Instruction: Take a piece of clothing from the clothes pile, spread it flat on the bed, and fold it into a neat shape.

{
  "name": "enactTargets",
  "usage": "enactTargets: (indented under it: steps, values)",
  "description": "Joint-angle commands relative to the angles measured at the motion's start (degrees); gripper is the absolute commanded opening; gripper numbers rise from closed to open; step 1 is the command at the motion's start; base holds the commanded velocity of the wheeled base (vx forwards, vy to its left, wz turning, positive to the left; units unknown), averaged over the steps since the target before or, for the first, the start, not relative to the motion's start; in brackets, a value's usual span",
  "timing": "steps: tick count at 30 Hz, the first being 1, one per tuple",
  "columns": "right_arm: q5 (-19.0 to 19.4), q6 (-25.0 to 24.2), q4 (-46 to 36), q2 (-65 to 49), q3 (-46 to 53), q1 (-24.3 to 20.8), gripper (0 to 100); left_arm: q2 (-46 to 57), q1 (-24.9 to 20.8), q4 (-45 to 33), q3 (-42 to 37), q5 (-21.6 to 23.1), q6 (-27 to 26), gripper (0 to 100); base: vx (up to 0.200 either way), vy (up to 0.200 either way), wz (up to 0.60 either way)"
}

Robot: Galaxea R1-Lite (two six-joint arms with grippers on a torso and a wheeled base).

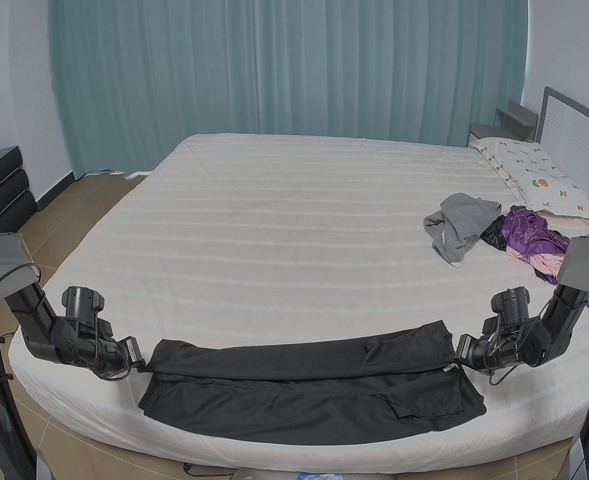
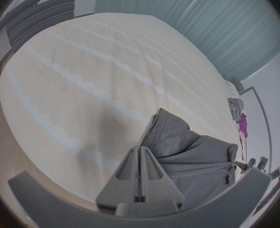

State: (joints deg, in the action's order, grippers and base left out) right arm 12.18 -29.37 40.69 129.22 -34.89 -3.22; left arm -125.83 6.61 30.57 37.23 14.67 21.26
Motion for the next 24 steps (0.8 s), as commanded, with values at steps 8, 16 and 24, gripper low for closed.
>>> enactTargets:
  steps: [8, 16, 24]
  values:
    - [-3.04, 3.62, 0.0, 2.0, 1.05, -1.26, 100, 0.15, -0.45, 0.01, -0.05, -0.43, 0.01, 100, 0.0, 0.0, 0.0]
    - [-1.37, 3.26, 0.09, -4.06, -0.62, -0.12, 100, 3.05, -0.37, 0.01, 0.91, -0.51, 0.8, 100, 0.0, 0.0, 0.0]
    - [-1.19, -3.86, 0.18, -3.19, -5.98, -0.12, 100, 0.85, -3.53, -0.08, 7.86, -0.87, 6.95, 100, 0.0, 0.0, 0.0]
